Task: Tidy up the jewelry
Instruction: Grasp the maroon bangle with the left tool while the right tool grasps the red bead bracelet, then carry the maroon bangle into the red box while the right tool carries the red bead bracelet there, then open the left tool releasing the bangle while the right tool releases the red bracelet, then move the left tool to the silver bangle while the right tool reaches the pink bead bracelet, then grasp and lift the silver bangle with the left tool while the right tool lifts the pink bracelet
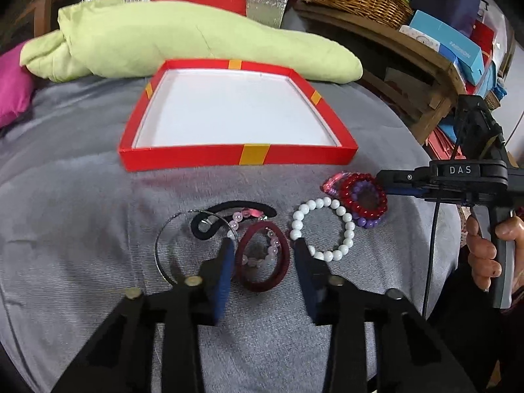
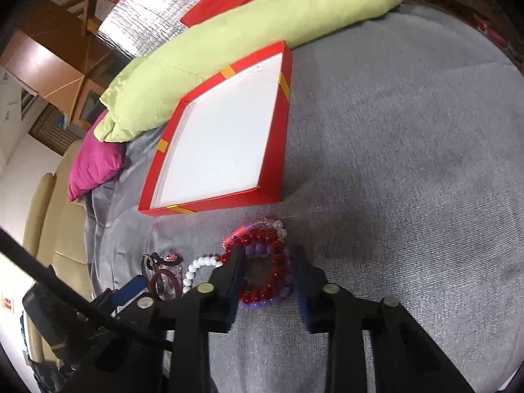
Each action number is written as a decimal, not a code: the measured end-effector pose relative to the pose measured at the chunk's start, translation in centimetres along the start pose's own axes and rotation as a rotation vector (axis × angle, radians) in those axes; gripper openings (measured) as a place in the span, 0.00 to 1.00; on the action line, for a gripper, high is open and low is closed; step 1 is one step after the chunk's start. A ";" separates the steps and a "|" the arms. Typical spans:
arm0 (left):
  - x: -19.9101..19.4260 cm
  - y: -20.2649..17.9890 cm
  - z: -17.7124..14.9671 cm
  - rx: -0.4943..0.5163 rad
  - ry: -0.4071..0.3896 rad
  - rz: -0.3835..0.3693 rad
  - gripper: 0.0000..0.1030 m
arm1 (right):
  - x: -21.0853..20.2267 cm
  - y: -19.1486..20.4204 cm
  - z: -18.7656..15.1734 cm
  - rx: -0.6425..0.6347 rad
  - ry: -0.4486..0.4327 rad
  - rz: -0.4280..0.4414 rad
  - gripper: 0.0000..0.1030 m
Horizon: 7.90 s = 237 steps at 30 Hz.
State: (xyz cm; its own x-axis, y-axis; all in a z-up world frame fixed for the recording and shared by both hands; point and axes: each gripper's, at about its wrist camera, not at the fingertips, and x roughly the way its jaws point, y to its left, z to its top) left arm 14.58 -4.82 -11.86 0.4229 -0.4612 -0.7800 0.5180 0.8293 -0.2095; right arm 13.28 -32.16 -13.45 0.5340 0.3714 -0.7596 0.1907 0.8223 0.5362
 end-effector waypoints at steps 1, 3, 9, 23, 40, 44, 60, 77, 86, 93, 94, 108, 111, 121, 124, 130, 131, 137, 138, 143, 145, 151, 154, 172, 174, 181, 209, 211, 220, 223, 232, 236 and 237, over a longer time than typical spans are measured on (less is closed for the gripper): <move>0.2 0.2 0.0 -0.004 0.004 -0.014 0.23 | 0.3 0.0 0.0 0.003 0.009 -0.007 0.23; 0.3 0.6 0.1 -0.017 0.003 -0.035 0.19 | 0.7 -0.2 -0.1 0.004 0.021 -0.023 0.15; 0.4 1.1 -0.3 -0.022 -0.005 -0.052 0.08 | 0.3 -0.4 -0.3 -0.013 -0.015 -0.050 0.11; -0.3 0.3 -1.8 0.027 0.035 -0.083 0.11 | -3.5 -1.5 -0.5 0.008 -0.131 -0.012 0.11; 0.5 -0.1 -2.1 0.046 0.042 -0.065 0.07 | -5.1 -1.5 -0.6 0.033 -0.178 0.104 0.11; -1.5 0.0 -1.6 0.063 -0.047 -0.094 0.05 | -5.7 -0.4 -0.3 0.003 -0.224 0.143 0.11; 0.2 -1.1 -2.1 0.107 0.042 -0.064 0.51 | -5.0 4.0 2.8 -0.066 -0.303 0.239 0.11; -4.4 0.1 2.2 0.085 -0.203 0.032 0.04 | -4.3 4.3 4.0 -0.068 -0.309 0.256 0.11; 2.0 6.4 11.4 -0.026 -0.159 0.172 0.04 | -0.6 6.3 5.9 -0.066 -0.248 0.274 0.11; 7.3 8.6 9.8 -0.082 0.050 0.224 0.04 | 2.5 7.0 5.7 -0.102 -0.157 0.222 0.11; 7.3 8.4 9.7 -0.080 0.061 0.223 0.04 | 2.8 6.9 5.8 -0.097 -0.153 0.217 0.11; 5.7 5.9 8.2 -0.052 0.040 0.250 0.09 | 3.0 4.6 7.3 -0.037 -0.191 0.102 0.15; 4.3 5.5 7.8 -0.026 -0.007 0.275 0.40 | 2.1 3.7 7.6 -0.003 -0.214 0.077 0.47; -0.3 4.6 6.2 -0.013 -0.126 0.281 0.47 | -0.7 3.0 7.2 0.003 -0.283 0.086 0.52; -0.9 4.5 5.4 -0.025 -0.129 0.278 0.48 | -1.1 3.0 6.8 -0.019 -0.283 0.080 0.52; -2.5 4.5 2.8 -0.050 -0.120 0.261 0.50 | -2.5 3.1 5.5 -0.076 -0.299 0.060 0.52; -2.8 4.4 2.3 -0.052 -0.113 0.254 0.51 | -2.7 3.1 5.3 -0.085 -0.302 0.056 0.52; -3.7 3.5 0.1 -0.041 -0.082 0.223 0.53 | -4.1 2.5 3.8 -0.143 -0.280 0.025 0.52; -3.8 3.2 -0.2 -0.033 -0.076 0.223 0.55 | -4.2 2.3 3.5 -0.147 -0.270 0.024 0.52; -3.8 2.5 -1.8 -0.029 -0.042 0.205 0.58 | -4.8 1.4 2.0 -0.158 -0.216 0.034 0.52; -3.7 2.1 -2.3 -0.031 -0.029 0.189 0.61 | -4.8 1.0 1.5 -0.152 -0.200 0.034 0.52; -2.7 1.5 -2.7 -0.016 0.016 0.177 0.65 | -2.1 -0.1 0.5 -0.098 -0.057 -0.017 0.52; -2.0 1.4 -2.7 -0.024 0.034 0.153 0.65 | -0.3 -0.1 0.6 -0.088 -0.007 -0.054 0.45; -0.3 2.2 -2.0 -0.104 0.024 0.117 0.47 | 3.3 4.1 0.3 -0.229 -0.018 -0.214 0.08; -0.2 2.2 -2.0 -0.094 0.027 0.123 0.36 | 2.8 4.2 0.4 -0.233 -0.034 -0.196 0.08; -0.8 2.2 -2.2 -0.081 0.006 0.137 0.11 | 1.2 5.0 0.4 -0.247 -0.075 -0.131 0.08; 0.4 2.4 -0.6 -0.135 -0.020 0.130 0.66 | 2.7 1.9 1.6 -0.108 -0.015 -0.100 0.35; 0.5 2.2 -0.8 -0.113 -0.016 0.152 0.54 | 3.6 2.2 1.5 -0.131 0.006 -0.144 0.31; 0.2 2.3 -1.2 -0.087 -0.023 0.178 0.53 | 3.5 4.7 0.7 -0.276 -0.046 -0.246 0.09; -0.3 2.8 -1.4 -0.099 -0.027 0.177 0.45 | 2.9 4.1 0.7 -0.260 -0.059 -0.238 0.09; -1.3 3.3 -1.6 -0.135 -0.036 0.132 0.67 | 2.1 3.9 0.8 -0.249 -0.075 -0.210 0.09; -0.8 2.4 -1.2 -0.105 -0.033 0.135 0.72 | 2.1 3.8 0.8 -0.248 -0.071 -0.208 0.09; -0.3 2.3 -1.0 -0.106 -0.020 0.148 0.72 | 2.1 3.9 0.8 -0.249 -0.069 -0.209 0.09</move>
State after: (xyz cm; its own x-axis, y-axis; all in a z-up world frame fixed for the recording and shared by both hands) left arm 14.89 -2.45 -12.73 0.5038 -0.3370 -0.7954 0.3683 0.9167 -0.1551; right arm 15.79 -28.49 -12.71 0.5608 0.1608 -0.8122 0.0993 0.9608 0.2587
